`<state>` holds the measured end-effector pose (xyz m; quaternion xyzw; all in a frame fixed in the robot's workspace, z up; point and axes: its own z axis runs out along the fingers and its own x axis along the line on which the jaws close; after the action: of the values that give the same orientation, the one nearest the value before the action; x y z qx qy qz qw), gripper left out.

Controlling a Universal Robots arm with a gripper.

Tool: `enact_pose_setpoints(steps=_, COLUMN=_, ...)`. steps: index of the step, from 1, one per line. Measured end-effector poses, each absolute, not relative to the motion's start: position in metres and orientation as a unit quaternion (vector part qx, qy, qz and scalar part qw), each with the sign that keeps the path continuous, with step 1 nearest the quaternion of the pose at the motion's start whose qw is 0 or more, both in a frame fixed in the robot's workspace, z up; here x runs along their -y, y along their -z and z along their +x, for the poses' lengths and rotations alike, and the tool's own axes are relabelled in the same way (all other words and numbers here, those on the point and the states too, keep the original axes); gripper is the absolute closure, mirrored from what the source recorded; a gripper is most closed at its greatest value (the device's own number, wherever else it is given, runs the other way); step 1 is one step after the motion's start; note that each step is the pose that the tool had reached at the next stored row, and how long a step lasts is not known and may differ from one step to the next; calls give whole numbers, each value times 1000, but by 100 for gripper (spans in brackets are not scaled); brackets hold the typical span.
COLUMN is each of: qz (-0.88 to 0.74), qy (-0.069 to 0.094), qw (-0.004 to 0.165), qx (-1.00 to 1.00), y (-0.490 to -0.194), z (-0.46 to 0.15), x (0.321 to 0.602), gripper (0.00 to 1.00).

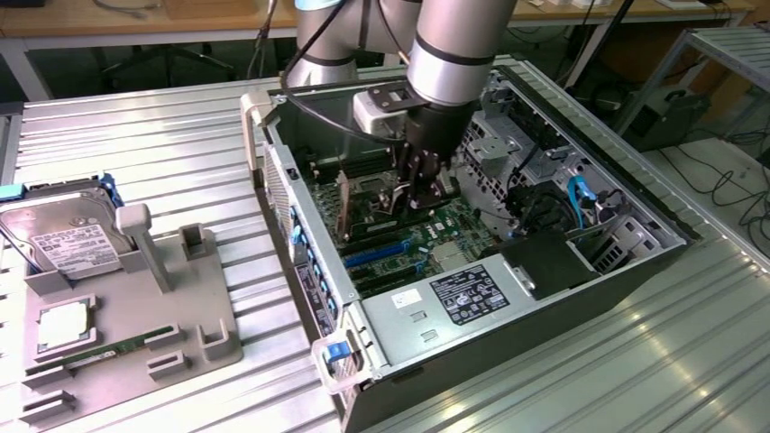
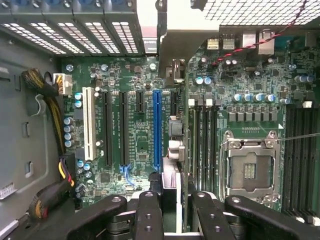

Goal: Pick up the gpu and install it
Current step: 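Insert the gpu into the slot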

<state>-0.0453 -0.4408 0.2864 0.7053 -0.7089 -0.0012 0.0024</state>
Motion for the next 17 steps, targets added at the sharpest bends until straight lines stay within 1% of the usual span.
enact_pose_setpoints(steps=4, qz=705, qy=1, qw=2, qx=709, y=-285, z=-55, x=443, gripper=73)
enact_pose_setpoints(steps=8, qz=705, qy=1, qw=2, qx=709, y=-283, z=-56, x=449, gripper=73)
enact_pose_setpoints(steps=17, qz=705, qy=-1, qw=5, qx=709, y=-275, z=-59, x=454, gripper=73)
